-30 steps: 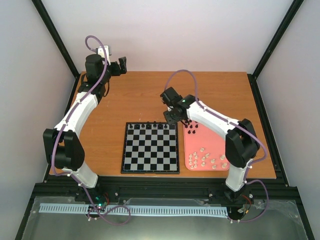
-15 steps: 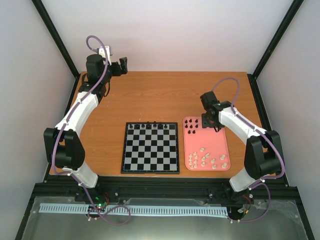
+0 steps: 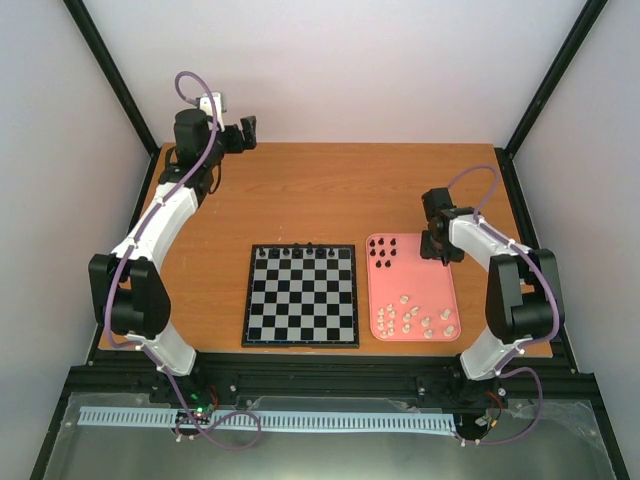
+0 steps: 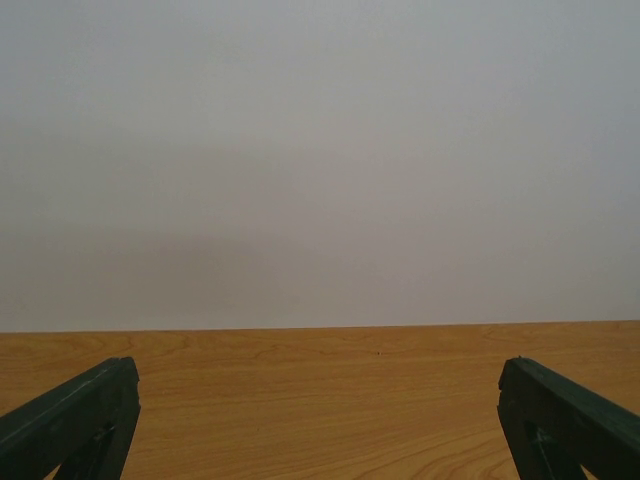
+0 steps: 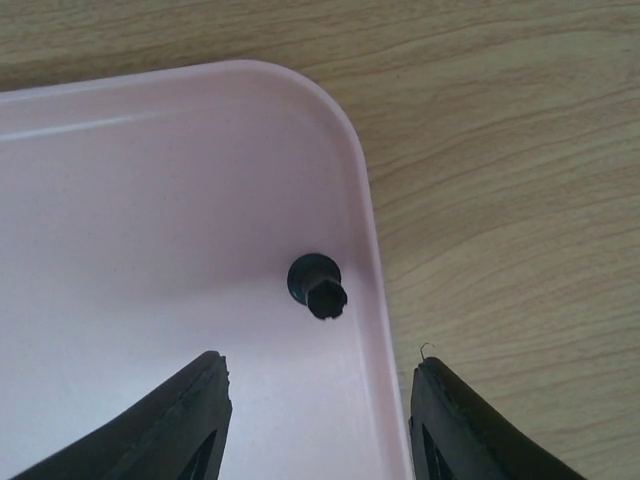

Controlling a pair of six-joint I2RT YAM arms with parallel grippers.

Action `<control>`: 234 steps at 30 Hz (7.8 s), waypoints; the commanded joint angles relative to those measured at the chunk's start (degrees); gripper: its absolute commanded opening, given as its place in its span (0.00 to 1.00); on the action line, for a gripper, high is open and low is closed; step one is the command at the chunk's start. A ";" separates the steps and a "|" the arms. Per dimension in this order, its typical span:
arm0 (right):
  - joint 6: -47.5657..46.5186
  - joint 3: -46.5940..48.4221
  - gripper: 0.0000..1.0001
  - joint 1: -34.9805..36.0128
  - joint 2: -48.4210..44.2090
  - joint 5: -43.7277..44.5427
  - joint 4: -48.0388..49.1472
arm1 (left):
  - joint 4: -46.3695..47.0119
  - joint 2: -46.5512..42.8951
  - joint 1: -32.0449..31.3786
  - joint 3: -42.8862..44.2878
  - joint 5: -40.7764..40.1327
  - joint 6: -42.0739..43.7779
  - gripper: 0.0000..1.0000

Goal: Set up the chess pieces on the board
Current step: Pick up the chess piece from the storage box, then place the chess piece on the chessboard, then pick up the chess piece from the storage box.

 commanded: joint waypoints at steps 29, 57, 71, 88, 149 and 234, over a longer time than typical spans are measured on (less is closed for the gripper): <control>-2.03 2.44 0.24 -3.39 7.25 -4.30 6.06 | -0.32 1.06 -0.27 3.61 -0.44 1.01 1.00; -2.06 15.73 0.03 14.46 3.78 -12.31 1.49 | -0.22 0.58 -0.36 3.37 -0.22 0.80 1.00; -2.56 23.27 0.03 25.63 15.74 -17.58 1.19 | -0.47 1.01 -0.45 3.73 -0.49 0.96 1.00; -1.94 23.14 0.03 28.25 17.71 -18.01 0.00 | -0.57 0.59 -0.61 3.56 -0.67 1.00 1.00; -2.33 21.45 0.04 26.76 20.61 -15.66 1.94 | -0.56 0.89 -0.98 3.64 -1.26 1.48 1.00; -0.09 4.62 0.51 20.43 0.39 -13.65 2.72 | -1.00 1.52 -1.24 4.39 -0.79 1.64 1.00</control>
